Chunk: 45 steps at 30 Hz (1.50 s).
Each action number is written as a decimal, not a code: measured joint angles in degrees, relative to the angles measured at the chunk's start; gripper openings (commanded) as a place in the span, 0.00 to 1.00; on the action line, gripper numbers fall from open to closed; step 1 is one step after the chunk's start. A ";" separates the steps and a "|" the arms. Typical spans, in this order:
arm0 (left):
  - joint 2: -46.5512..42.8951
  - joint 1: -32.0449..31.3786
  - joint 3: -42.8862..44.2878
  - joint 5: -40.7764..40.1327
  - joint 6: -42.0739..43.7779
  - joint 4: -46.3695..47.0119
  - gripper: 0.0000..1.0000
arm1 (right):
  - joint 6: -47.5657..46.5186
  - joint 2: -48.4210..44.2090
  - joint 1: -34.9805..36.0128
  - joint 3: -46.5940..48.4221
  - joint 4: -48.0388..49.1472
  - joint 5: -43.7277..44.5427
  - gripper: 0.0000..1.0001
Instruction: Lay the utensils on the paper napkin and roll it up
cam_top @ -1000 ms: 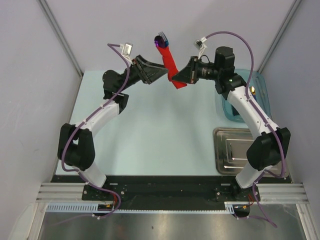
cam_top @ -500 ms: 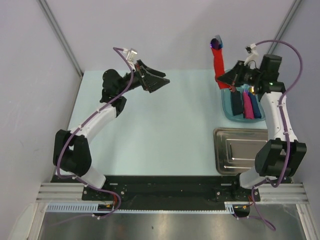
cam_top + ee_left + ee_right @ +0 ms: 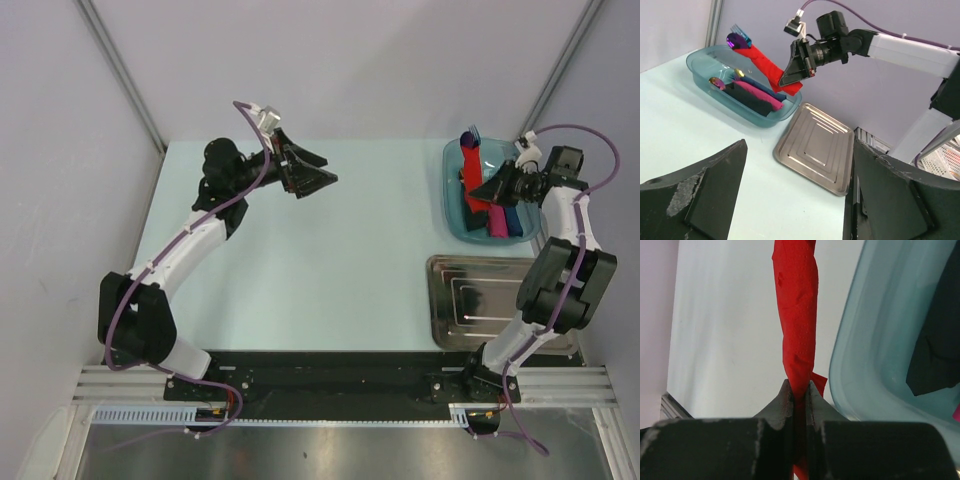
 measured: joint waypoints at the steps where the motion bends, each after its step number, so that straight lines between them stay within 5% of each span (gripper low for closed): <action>1: 0.00 0.04 -0.02 0.09 0.28 -0.52 0.91 | 0.00 1.09 -0.09 -0.28 0.00 0.11 0.00; 34: 3.67 3.78 0.83 2.19 -0.02 -6.10 0.91 | 4.50 28.13 0.26 4.92 5.95 5.57 0.00; 41: 5.07 3.87 1.42 2.49 -1.40 -6.10 0.92 | 5.16 28.20 2.38 6.80 3.85 11.56 0.28; 45: 5.38 3.93 1.70 2.51 -1.90 -6.05 0.92 | 6.67 28.11 3.23 7.69 2.71 12.96 0.35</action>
